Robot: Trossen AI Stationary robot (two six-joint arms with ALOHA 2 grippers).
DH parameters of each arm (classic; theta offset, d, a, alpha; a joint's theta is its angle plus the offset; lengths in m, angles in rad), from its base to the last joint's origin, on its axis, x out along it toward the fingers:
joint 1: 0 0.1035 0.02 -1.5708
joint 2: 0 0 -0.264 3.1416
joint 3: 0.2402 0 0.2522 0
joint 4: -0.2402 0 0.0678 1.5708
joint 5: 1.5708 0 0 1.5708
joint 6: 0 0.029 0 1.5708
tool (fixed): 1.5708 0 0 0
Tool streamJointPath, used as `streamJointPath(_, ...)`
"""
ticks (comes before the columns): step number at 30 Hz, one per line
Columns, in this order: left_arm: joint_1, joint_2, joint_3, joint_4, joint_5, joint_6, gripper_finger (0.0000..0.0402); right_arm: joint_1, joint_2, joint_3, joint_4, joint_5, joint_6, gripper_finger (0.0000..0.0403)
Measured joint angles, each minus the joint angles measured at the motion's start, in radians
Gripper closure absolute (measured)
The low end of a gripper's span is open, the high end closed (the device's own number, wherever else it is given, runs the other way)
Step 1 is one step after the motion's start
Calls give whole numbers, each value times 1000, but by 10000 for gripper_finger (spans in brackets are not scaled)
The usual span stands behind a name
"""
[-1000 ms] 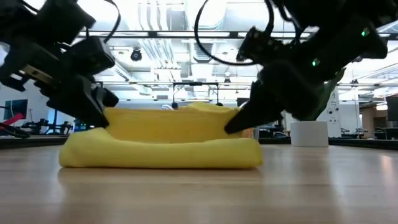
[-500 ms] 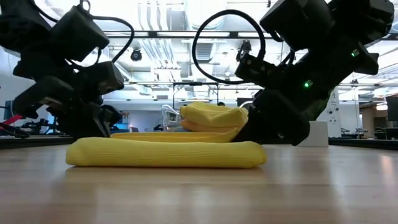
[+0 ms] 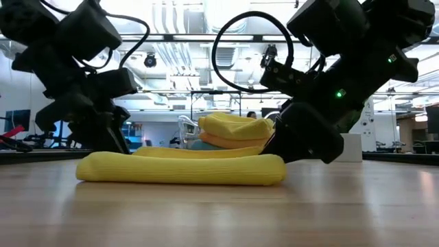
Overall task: Fold microfiber towels
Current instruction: Fold the yellow towel, then put the yellow folded towel into the transparent bin
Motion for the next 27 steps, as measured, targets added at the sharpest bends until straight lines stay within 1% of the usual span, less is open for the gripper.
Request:
streamJointPath(3,0,-24,10,-41,-4,1,291,0,-6,3,-19,14,0,257)
streamJointPath(8,-5,-98,19,-61,-60,-26,288,0,-37,2,-52,20,-6,215)
streamJointPath(10,-32,-128,30,-57,-120,-43,288,0,-64,2,-79,20,-6,203)
streamJointPath(14,-137,-148,50,-51,-297,-45,288,0,-125,2,-151,21,-3,192)
streamJointPath(16,-179,-148,60,-12,-344,-45,288,1,-151,2,-189,43,3,191)
streamJointPath(18,-211,-149,61,39,-353,-46,288,1,-172,2,-236,71,28,193)
streamJointPath(21,-258,-125,59,143,-353,-52,288,8,-200,2,-251,54,126,198)
streamJointPath(23,-292,-98,59,199,-346,-48,288,32,-213,2,-210,17,205,201)
streamJointPath(24,-304,-84,64,207,-337,-38,288,51,-214,3,-175,5,219,203)
streamJointPath(25,-312,-75,71,208,-324,-29,288,76,-214,4,-138,0,218,205)
streamJointPath(27,-327,-59,87,216,-314,-25,288,119,-200,4,-69,15,162,208)
